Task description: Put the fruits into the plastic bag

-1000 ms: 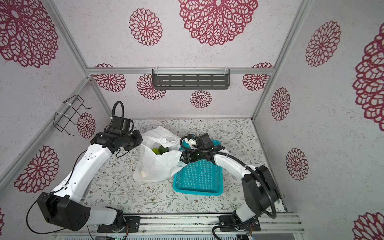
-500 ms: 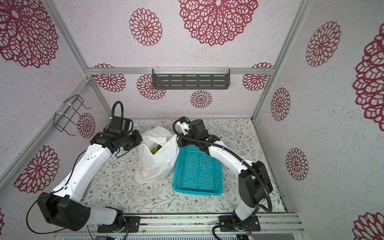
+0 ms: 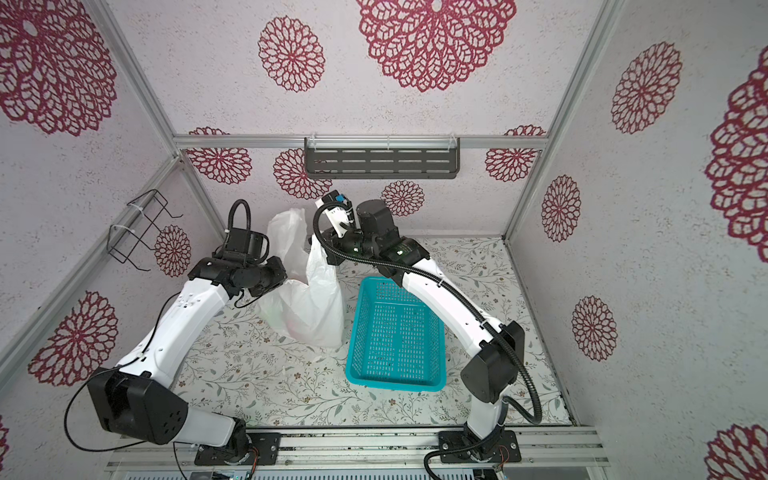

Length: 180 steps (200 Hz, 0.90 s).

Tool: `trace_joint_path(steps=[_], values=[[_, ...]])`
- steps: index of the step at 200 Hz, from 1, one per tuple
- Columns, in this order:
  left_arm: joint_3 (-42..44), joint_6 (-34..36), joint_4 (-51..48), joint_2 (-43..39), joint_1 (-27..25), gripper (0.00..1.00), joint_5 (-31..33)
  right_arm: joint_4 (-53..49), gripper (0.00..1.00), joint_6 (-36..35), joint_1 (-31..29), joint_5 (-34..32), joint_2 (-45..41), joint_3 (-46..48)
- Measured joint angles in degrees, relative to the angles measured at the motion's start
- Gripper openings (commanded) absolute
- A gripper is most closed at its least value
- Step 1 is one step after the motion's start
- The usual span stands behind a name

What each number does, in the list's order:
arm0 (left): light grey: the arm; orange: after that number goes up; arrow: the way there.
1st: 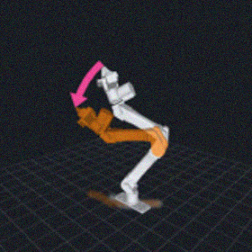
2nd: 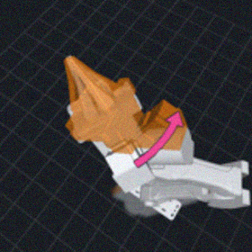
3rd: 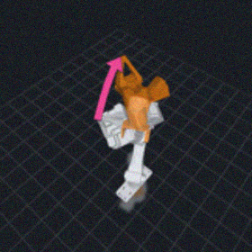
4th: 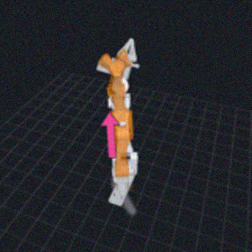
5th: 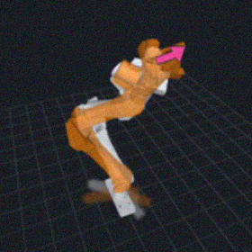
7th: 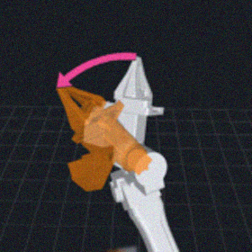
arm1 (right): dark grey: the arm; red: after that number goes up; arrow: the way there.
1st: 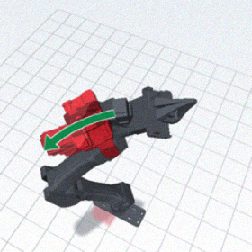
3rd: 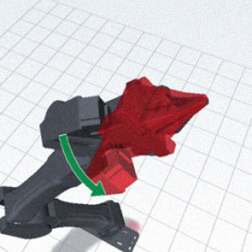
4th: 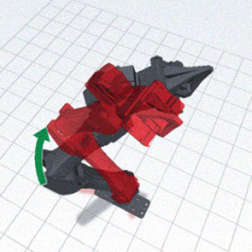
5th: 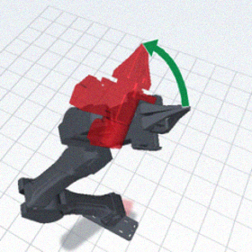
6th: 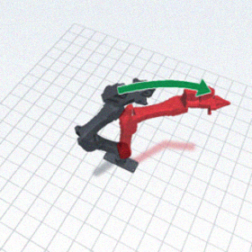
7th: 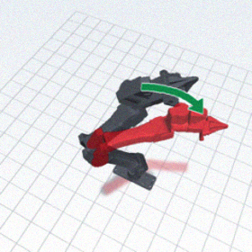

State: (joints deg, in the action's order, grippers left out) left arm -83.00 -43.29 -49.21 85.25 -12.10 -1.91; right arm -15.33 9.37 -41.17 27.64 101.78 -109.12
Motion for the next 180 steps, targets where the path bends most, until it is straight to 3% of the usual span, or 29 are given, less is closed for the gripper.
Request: trace_joint_path(steps=[81, 144, 180], values=[[-15.32, 2.62, 2.23, 8.59, -1.84, 0.00, -2.84, -2.32, 0.00, -6.80, 0.35, -15.74, -11.47, 9.97], [-11.37, 3.08, 6.91, 9.05, -6.49, 0.00, -7.21, 1.95, 0.00, -3.76, 1.46, -21.44, -15.91, 21.07], [-6.32, 2.21, 7.17, 7.13, -6.10, 0.13, -7.50, 2.38, 0.00, 0.35, 3.45, -21.11, -14.78, 24.39]])
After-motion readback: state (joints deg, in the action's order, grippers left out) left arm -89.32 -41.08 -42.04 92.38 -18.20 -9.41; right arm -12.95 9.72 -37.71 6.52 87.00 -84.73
